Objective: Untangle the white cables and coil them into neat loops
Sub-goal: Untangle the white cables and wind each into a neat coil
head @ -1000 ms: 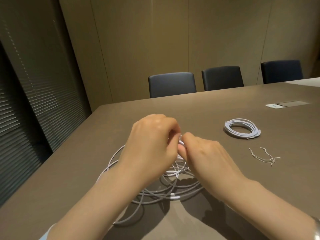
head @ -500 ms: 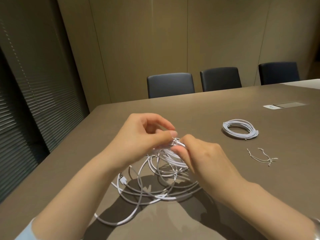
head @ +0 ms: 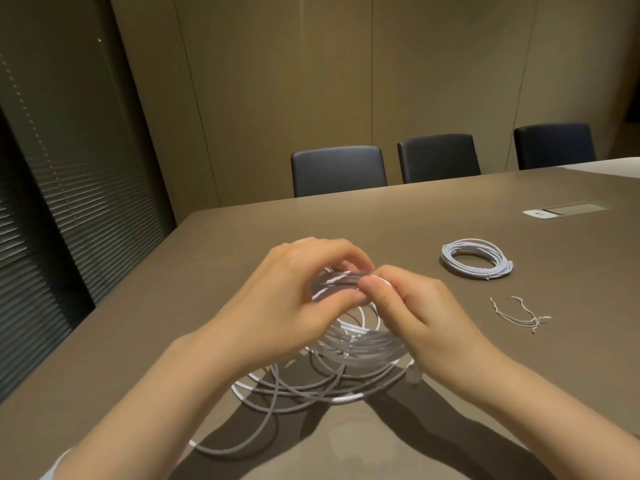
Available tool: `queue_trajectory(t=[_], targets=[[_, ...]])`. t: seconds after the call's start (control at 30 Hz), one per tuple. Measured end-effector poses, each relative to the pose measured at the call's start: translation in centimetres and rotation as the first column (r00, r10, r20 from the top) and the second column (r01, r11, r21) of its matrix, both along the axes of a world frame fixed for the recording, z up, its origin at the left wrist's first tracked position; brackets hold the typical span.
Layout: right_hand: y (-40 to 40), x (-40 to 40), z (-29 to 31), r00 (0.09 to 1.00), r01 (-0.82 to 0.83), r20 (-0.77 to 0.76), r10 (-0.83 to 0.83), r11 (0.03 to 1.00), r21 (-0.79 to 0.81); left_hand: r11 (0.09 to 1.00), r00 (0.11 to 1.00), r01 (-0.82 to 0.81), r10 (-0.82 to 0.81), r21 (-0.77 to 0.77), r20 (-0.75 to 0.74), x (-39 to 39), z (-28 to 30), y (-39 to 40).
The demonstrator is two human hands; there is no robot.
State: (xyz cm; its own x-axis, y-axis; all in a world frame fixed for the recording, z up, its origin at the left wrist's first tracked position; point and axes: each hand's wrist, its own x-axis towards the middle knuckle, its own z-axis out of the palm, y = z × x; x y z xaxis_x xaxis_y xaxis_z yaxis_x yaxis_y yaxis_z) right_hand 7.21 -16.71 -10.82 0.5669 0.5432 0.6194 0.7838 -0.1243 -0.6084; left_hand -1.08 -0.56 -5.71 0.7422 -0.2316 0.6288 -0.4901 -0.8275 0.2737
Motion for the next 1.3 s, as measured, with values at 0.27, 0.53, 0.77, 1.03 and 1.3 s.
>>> queue_trajectory(t=[0.27,0.53,0.77,1.03,1.3], targets=[[-0.7,-0.5,1.5,0.674,-0.296,-0.607,0.42,0.907,0.298,0.995,0.991,0.079,-0.071,-0.063,0.111,0.6,-0.6,-0.2],[-0.7,-0.5,1.3,0.484,-0.297,-0.754,0.444,0.894,0.335,0.995,0.985,0.032,-0.048,0.096,0.167,1.3,-1.5,0.0],[-0.7,0.5,1.6,0.488,-0.083,-0.768,0.414,0.898,0.432,0.848,0.888,-0.16,-0.101,-0.506,-0.449,0.9,-0.8,1.3],[-0.6,2.7,0.9,0.301,0.199,-0.719,0.626,0.697,0.689,0.27,0.724,-0.335,-0.539,-0.903,-0.429,2.1,-3.4,-0.2],[0.9,2.8,-0.8,0.284,0.299,-0.75,0.597,0.688,0.661,0.074,0.915,-0.241,-0.316,-0.968,-0.252,4.1,-3.1,-3.2]])
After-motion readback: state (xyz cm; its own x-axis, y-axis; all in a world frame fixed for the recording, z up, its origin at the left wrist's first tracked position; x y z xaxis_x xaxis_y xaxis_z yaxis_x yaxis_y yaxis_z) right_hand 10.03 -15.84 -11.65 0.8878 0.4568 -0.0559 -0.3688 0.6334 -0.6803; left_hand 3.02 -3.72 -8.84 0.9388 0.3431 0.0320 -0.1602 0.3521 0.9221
